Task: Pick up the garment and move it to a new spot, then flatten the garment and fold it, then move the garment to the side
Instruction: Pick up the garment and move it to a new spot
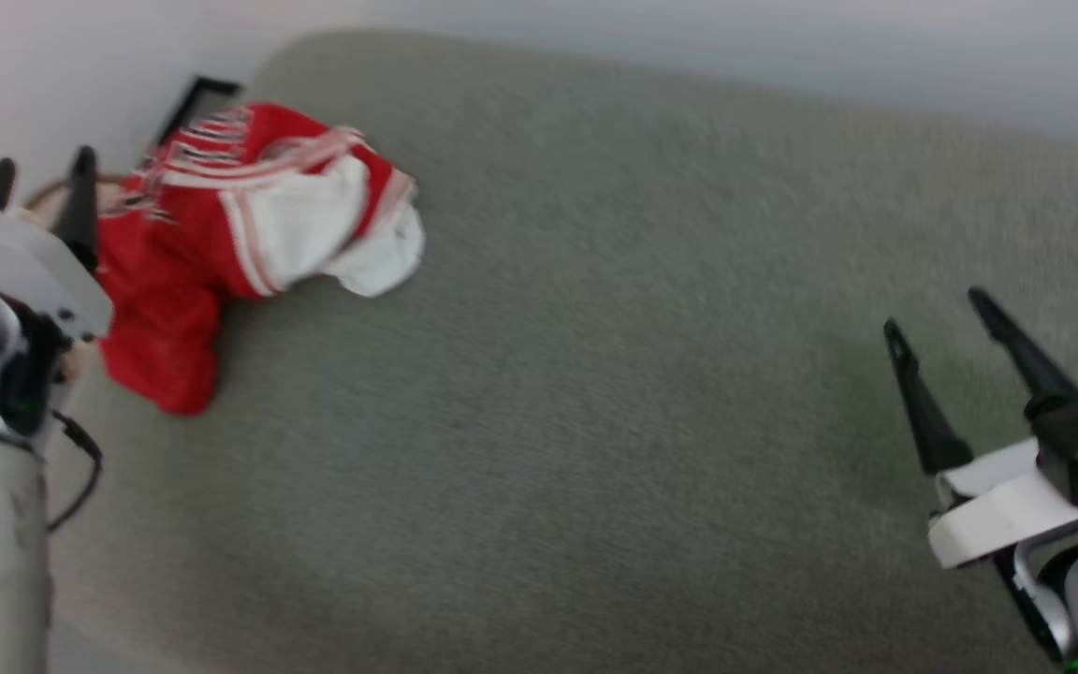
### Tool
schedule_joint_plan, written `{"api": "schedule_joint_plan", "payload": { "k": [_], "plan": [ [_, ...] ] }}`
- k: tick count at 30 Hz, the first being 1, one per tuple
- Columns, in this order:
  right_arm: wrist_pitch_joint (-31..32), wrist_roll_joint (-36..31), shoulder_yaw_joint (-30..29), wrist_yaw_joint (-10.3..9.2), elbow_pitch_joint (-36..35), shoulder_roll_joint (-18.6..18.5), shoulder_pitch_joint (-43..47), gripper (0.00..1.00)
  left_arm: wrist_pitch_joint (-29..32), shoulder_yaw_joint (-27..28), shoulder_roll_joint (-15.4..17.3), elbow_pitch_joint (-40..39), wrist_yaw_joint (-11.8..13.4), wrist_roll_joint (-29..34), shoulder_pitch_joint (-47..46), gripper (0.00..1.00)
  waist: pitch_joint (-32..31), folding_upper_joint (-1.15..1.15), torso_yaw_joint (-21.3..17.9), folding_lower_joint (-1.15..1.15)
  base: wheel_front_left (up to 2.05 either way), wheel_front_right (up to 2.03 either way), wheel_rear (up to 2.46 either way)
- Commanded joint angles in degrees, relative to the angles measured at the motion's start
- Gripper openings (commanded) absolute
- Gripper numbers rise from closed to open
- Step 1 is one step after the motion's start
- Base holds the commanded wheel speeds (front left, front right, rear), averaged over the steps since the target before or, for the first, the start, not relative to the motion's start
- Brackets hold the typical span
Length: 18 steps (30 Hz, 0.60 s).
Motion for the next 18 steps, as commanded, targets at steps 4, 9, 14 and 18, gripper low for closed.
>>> {"api": "schedule_joint_plan", "payload": {
  "k": [4, 9, 14, 18],
  "plan": [
    [1.2, -0.2, 0.1, -0.06, -3.0, -1.4, -2.4, 1.00, 5.7, -0.6, 2.4, 8.9, 0.0, -1.2, -6.5, 1.00, 12.1, 0.00, -7.7, 0.00, 0.00, 0.00, 0.00],
    [2.6, -0.1, 0.5, -0.06, -5.8, -2.6, -3.3, 1.00, 11.6, -1.3, 3.0, 19.3, 1.2, -1.8, -12.6, 1.00, 15.8, 0.00, -9.0, 0.00, 0.00, 0.00, 0.00],
    [4.2, -0.1, 0.9, -0.06, -8.4, -3.5, -3.4, 1.00, 15.0, -2.0, 2.8, 26.7, 1.5, -2.3, -16.3, 1.00, 17.9, 0.00, -9.6, 0.00, 0.00, 0.00, 0.00],
    [5.6, 0.3, 0.9, -0.06, -10.0, -4.4, -3.2, 1.00, 15.9, -2.7, 1.8, 31.8, 1.6, -2.5, -18.1, 1.00, 18.9, 0.00, -9.8, 0.00, 0.00, 0.00, 0.00]
  ]
}}
